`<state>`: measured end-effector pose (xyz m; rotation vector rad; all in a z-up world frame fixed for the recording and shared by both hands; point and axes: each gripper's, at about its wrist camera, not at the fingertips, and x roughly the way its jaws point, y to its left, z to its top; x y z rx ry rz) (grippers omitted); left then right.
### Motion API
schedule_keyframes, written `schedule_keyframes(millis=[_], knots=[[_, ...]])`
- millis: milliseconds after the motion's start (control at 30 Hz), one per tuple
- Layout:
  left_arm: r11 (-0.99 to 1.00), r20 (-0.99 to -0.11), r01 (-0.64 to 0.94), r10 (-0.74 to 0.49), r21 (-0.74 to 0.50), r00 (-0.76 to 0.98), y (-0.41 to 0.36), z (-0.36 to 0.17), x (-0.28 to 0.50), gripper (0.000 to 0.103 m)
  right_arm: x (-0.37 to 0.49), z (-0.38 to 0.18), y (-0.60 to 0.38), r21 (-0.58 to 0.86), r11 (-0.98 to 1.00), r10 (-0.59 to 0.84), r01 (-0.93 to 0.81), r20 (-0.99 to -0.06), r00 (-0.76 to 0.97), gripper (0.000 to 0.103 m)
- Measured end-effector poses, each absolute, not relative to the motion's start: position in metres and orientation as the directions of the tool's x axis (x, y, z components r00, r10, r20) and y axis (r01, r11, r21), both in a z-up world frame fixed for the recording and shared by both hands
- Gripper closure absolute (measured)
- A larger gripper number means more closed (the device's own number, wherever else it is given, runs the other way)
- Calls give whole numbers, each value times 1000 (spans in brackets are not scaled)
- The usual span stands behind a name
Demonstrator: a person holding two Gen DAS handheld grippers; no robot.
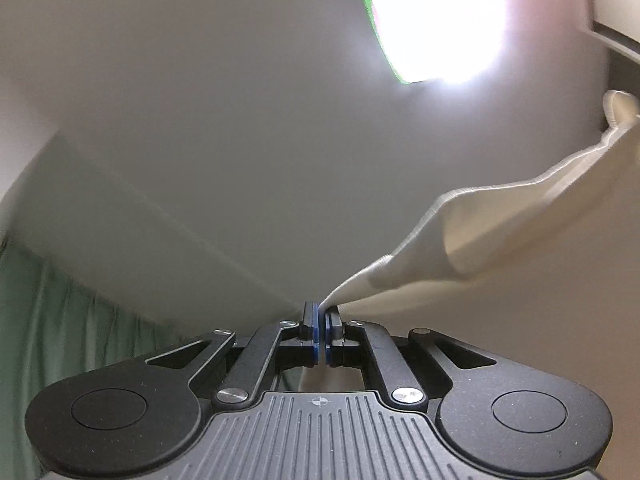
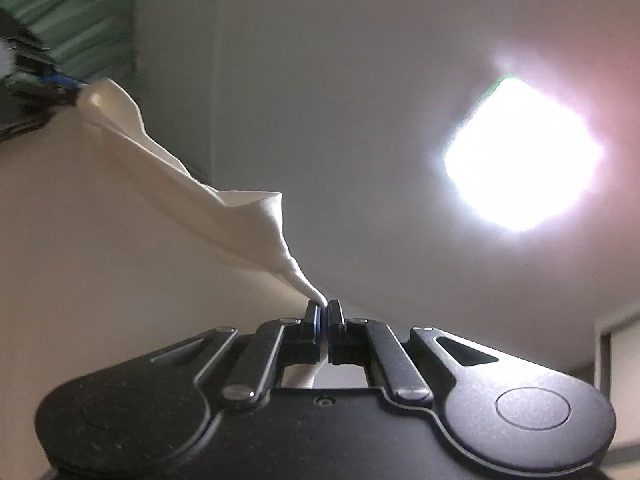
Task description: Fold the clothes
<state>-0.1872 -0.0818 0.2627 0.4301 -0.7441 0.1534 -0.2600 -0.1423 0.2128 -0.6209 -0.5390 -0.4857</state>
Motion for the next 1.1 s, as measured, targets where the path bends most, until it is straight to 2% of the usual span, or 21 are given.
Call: schedule_keyframes(millis=[200,267,367,500,767,933,1100], knots=[[887,777,-363,7,285,629,-80,275,-191,100,-263,221,-136,-345,692,-263,634,698,666,99],[880,779,-369,-2,299,627,-84,280,-178,100,-251,224,-140,-341,688,-272,641,698,663,99],[871,725,-336,-33,359,688,-94,279,-137,100,-211,221,-157,-376,701,-285,607,633,720,99],[847,610,-279,-65,452,790,-111,252,-54,100,-130,191,-186,-449,684,-329,574,513,793,99],[798,304,-108,-97,592,948,-163,119,129,100,72,70,-262,-560,694,-408,453,213,888,99],[790,92,0,-72,613,993,-179,42,235,100,184,-10,-298,-640,684,-432,352,33,901,99],[683,-114,120,-54,720,992,-203,-17,319,100,261,-78,-318,-694,691,-452,202,-196,870,99]])
